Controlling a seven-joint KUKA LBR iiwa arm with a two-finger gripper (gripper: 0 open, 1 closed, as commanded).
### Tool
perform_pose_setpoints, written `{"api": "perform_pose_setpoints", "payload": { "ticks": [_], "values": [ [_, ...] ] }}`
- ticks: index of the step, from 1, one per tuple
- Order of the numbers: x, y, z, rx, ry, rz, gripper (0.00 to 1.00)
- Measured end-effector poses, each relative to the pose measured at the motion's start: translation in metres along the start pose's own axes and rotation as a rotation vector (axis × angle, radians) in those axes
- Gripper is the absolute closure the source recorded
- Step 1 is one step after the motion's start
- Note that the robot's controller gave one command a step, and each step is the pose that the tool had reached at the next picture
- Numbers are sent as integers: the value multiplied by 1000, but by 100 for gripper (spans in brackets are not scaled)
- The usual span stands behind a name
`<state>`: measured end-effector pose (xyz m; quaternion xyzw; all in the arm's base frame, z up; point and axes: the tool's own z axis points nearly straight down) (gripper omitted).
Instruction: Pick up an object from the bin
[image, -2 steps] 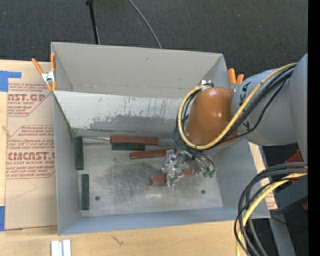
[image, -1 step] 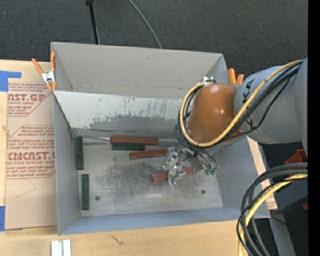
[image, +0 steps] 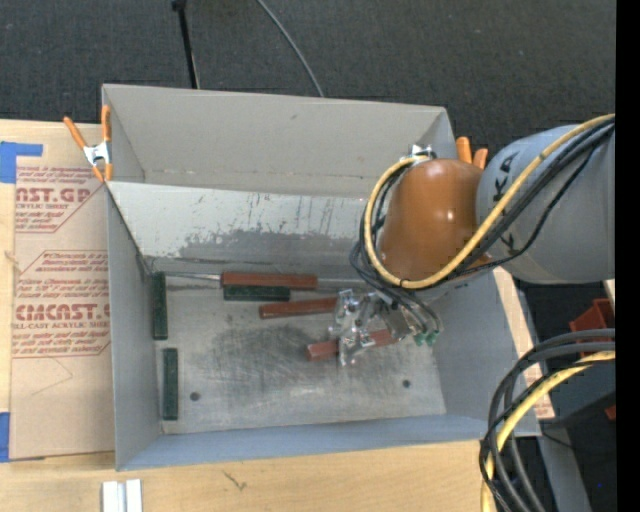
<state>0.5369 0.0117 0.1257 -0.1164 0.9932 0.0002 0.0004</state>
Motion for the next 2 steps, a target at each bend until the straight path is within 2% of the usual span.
{"api": "perform_pose_setpoints", "payload": {
  "ticks": [2],
  "values": [
    [0, 0, -31, 0, 1, 0, 100]
  ]
}}
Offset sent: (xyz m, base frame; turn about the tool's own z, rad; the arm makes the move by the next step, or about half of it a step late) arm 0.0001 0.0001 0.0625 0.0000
